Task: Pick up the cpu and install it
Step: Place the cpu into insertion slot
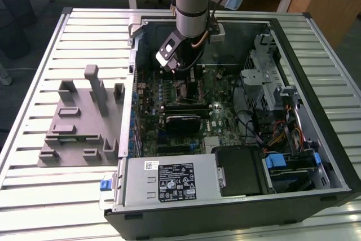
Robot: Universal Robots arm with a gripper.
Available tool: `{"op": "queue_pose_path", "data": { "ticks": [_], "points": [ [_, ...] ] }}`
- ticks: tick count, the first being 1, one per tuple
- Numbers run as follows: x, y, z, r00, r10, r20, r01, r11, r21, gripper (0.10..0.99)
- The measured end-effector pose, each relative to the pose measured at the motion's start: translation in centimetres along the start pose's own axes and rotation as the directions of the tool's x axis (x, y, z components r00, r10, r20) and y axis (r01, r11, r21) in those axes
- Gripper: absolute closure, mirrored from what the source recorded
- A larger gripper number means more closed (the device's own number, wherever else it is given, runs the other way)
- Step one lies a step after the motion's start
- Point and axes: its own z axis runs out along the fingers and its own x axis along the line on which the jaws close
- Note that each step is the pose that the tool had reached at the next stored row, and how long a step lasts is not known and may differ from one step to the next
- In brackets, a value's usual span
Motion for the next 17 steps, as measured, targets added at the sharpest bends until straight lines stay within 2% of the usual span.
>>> {"op": "queue_pose_path", "data": {
  "ticks": [11, 12, 17],
  "points": [
    [0.00, 0.00, 0.02, 0.9999, 0.015, 0.0005, -0.015, 0.9999, 0.001, 0.533],
    [0.00, 0.00, 0.02, 0.9999, 0.015, 0.0005, -0.015, 0.9999, 0.001, 0.471],
    [-0.01, 0.01, -0.16, 0.9999, 0.015, 0.0003, -0.015, 0.9999, 0.001, 0.471]
  ]
}}
